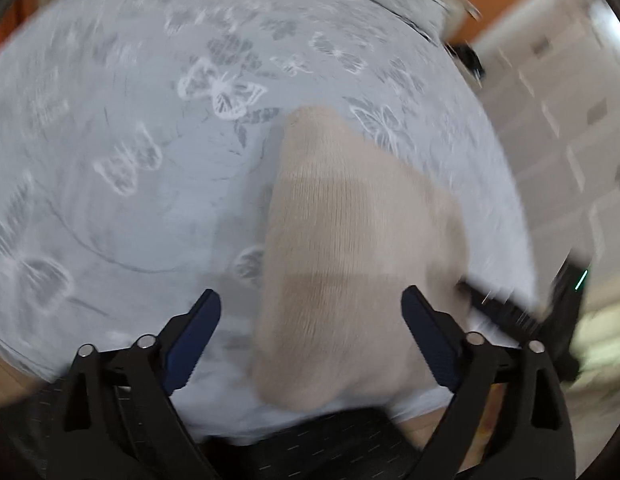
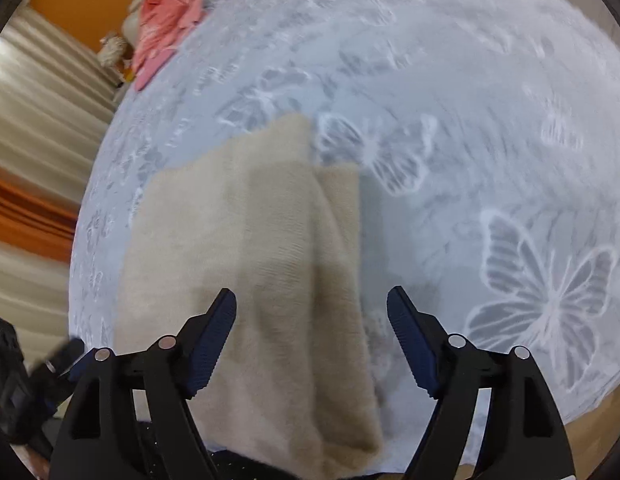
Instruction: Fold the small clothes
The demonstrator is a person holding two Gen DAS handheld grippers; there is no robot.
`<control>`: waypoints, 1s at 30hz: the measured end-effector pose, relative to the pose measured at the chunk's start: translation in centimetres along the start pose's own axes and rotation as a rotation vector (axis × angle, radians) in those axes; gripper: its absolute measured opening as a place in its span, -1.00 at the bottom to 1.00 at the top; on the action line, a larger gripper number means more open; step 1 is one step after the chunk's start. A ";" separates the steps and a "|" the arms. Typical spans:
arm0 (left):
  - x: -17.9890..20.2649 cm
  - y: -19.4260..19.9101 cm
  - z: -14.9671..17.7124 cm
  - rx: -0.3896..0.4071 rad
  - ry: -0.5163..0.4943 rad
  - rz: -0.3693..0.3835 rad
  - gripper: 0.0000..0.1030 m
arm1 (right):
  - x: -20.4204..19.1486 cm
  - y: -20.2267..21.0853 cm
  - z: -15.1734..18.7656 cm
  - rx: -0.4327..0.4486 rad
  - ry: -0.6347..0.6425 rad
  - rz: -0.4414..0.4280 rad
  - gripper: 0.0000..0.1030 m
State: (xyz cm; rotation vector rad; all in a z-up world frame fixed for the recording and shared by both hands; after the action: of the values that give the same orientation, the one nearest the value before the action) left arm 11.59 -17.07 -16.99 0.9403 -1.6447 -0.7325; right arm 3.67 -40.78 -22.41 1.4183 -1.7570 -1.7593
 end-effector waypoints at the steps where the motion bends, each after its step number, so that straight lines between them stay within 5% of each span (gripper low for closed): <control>1: -0.3 -1.0 -0.2 -0.025 0.026 -0.001 0.77 | 0.2 -0.6 0.3 -0.021 -0.028 -0.025 0.50; 4: -1.5 -4.8 -0.2 -0.108 0.071 -0.046 0.77 | 0.4 -3.7 1.4 -0.101 -0.139 -0.147 0.56; 6: -1.2 -6.6 0.3 -0.147 0.093 0.010 0.79 | 0.5 -4.6 1.7 -0.091 -0.210 -0.218 0.55; 7: -0.8 -7.6 0.7 -0.181 0.115 0.057 0.71 | 0.5 -4.7 1.7 -0.076 -0.224 -0.226 0.43; 8: -0.6 -8.2 1.0 -0.206 0.145 0.092 0.46 | 0.0 -4.5 1.6 -0.078 -0.222 -0.254 0.01; 9: -0.6 -8.4 1.1 -0.219 0.167 0.100 0.41 | -0.3 -4.2 1.5 -0.081 -0.233 -0.265 -0.13; 10: -0.5 -8.1 1.0 -0.217 0.188 0.100 0.19 | -0.5 -3.8 1.3 -0.079 -0.225 -0.259 -0.19; 13: 1.4 -5.8 0.1 -0.193 0.123 0.112 -0.08 | -2.3 -1.0 0.3 -0.037 -0.155 -0.238 -0.29; 23: 7.5 13.1 -4.2 0.104 -0.079 0.251 -0.09 | -15.1 16.2 -1.8 0.271 0.121 -0.319 -0.30; 30: 7.5 26.8 -6.0 0.333 -0.184 0.250 -0.05 | -25.0 25.1 -0.9 0.431 0.284 -0.420 -0.29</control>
State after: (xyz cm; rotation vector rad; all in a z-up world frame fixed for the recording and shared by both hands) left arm 10.57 -10.10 10.58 0.8934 -2.0463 -0.3895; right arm 5.63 -27.77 10.47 2.2278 -1.8457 -1.2894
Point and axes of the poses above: each gripper's, at about its wrist camera, not at the fingertips, and y roughly against the way its jaws point, x to its right, z to its underside, the point moved 10 cm from there along -y, roughly the way its jaws point, and after that the axes turned 1 degree about -x, right-handed, at the moved point
